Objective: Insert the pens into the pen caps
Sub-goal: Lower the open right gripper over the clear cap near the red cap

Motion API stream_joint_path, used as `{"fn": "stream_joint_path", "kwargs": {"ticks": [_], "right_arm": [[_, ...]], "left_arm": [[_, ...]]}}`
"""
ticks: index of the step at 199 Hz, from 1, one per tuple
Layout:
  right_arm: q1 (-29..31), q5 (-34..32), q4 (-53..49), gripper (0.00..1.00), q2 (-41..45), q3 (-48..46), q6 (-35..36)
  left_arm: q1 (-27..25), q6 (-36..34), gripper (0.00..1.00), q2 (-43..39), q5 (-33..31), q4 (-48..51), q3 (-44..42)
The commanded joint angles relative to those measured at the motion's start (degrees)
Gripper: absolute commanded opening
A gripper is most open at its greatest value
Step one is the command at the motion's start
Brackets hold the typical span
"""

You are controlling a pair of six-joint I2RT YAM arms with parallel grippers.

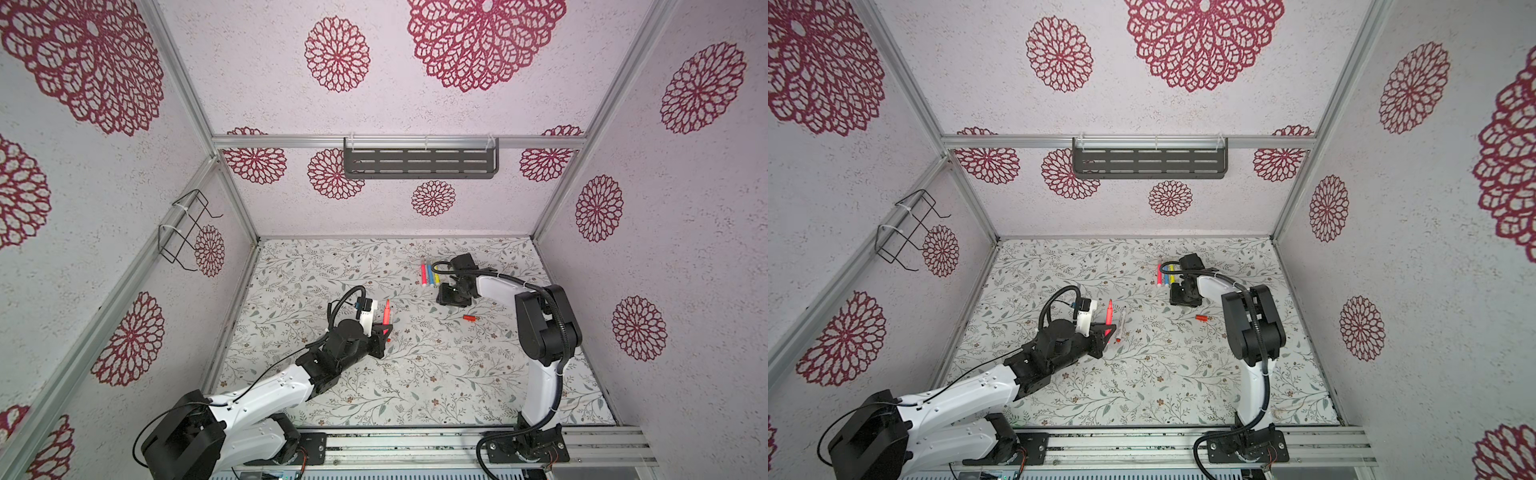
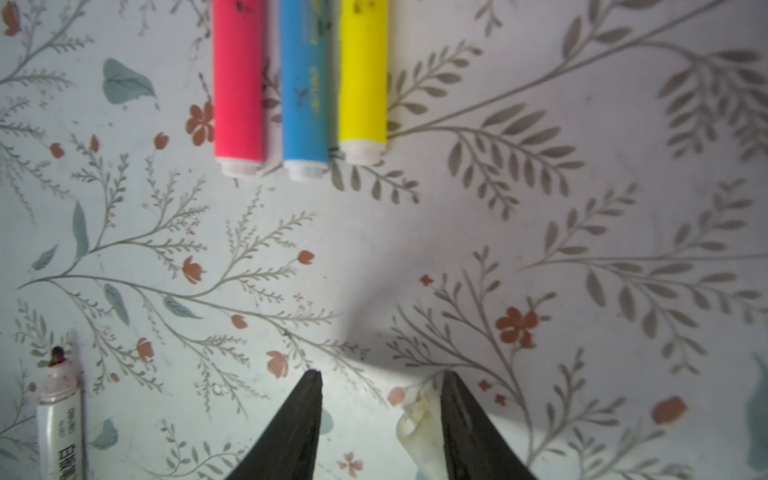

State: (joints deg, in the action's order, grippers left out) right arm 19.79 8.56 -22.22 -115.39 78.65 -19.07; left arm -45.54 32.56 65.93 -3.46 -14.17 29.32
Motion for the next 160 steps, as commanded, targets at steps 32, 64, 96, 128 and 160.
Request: {"fn": "stream_joint_path", "kwargs": {"ticks": [32,64,96,128,160], "right_arm": [[3.46,-0.47,-1.41,0.47,2.32,-2.55,-0.31],[3.73,-3.44,-0.75,0.47,6.73,-7.79,-0.74],[3.75,-5.88,-1.07,0.47,10.67,-11.37,-0.71],[3.81,-5.62,-1.3,0.47,13.8,-12.38,-0.54],[3.85,-7.59,-0.99,0.48,16.46,-11.71,-1.26]], "left_arm": [[0.54,-0.62,0.0,-1.66,-0.89,0.23,-1.1],[0.63,-0.65,0.0,-1.83,-1.08,0.11,-1.46],[0.8,-0.65,0.0,-1.9,-0.88,0.01,-1.37],[0.81,-0.65,0.0,-1.93,-0.77,-0.04,-1.2],[0.82,-0.82,0.0,-2.42,-1.09,0.5,-0.93]]}}
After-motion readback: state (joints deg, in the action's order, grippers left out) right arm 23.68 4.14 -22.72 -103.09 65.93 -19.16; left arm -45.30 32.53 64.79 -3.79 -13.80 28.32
